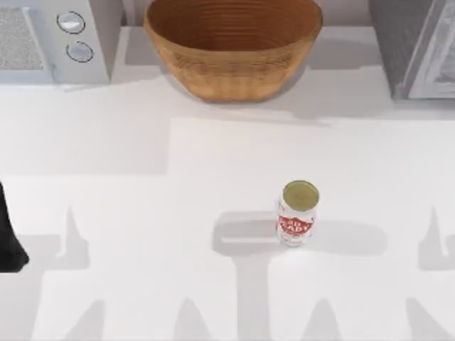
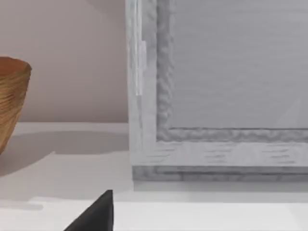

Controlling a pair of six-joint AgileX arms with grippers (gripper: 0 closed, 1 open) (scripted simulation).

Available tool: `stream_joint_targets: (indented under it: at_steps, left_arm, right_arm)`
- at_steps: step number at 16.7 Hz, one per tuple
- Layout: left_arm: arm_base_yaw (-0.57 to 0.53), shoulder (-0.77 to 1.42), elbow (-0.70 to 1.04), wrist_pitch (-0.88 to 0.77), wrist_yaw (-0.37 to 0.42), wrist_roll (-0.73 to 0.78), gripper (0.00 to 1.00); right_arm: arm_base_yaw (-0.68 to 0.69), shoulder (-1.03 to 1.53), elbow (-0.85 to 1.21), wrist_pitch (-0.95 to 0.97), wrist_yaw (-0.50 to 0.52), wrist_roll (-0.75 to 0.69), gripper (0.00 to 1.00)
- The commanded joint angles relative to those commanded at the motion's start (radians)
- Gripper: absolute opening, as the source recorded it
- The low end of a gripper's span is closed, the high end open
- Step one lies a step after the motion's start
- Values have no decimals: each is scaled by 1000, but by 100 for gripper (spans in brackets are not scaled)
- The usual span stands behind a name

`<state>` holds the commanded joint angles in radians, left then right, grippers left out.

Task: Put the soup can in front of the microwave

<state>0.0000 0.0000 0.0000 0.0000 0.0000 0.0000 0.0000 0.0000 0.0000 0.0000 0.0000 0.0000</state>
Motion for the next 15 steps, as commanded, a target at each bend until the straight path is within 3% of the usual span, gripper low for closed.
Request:
stream_joint_targets:
  at_steps: [4, 7, 15]
  left_arm:
    - [-11, 28, 28, -17, 0, 1, 100]
    - [-54, 144, 140, -86, -1, 2, 100]
    - [-284, 764, 747, -471, -3, 1, 100]
  right_arm:
    - [0, 0, 0, 0, 0, 0, 100]
    - [0, 0, 0, 0, 0, 0, 100]
    - [0, 0, 0, 0, 0, 0, 100]
